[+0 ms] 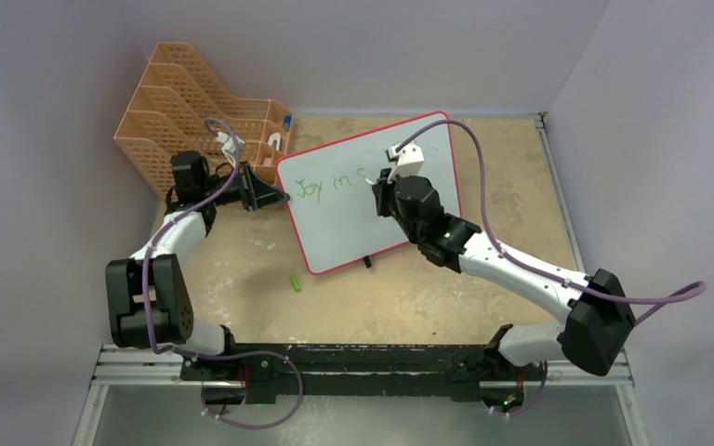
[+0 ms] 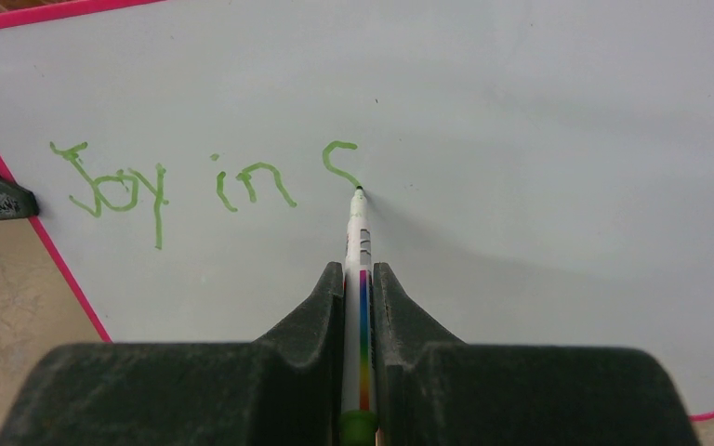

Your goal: Write a sentence on the whiteboard

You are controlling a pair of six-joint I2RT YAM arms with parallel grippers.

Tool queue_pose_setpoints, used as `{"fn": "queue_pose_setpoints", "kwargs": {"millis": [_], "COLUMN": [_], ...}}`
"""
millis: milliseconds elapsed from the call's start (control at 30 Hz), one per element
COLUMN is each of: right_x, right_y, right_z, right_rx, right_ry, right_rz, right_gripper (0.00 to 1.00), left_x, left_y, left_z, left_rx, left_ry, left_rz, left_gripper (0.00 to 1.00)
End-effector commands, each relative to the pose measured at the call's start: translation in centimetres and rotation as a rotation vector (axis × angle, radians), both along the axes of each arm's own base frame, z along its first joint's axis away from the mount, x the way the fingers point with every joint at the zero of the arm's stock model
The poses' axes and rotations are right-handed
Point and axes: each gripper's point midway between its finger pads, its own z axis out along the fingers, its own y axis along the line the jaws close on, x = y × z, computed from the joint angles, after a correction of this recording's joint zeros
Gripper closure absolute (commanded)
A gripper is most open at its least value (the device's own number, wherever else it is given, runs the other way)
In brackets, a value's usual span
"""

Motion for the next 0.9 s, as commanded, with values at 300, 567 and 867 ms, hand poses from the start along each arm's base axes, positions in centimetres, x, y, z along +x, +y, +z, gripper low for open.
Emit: {"fn": "queue_pose_setpoints", "kwargs": {"millis": [300, 567, 867], "right_x": [-0.3, -0.3, -0.4], "right_y": [-0.3, 0.2, 0.8], "right_z": [0.0, 0.5, 1.0], "right_rx": [-0.001, 0.008, 0.016], "right_ry": [-0.001, -0.008, -0.013], "right_rz": [0.013, 0.038, 0.068], "right_gripper": [1.00, 1.00, 1.00], "left_x": [-0.1, -0.1, -0.1], "left_y": [-0.4, -0.4, -0.4], "left_z": [1.6, 1.6, 1.6], "left_rx": [0.013, 0.013, 0.013], "left_ry": [-0.078, -0.076, -0.077], "left_rz": [-0.026, -0.026, -0.026], "left_gripper": [1.00, 1.00, 1.00]}}
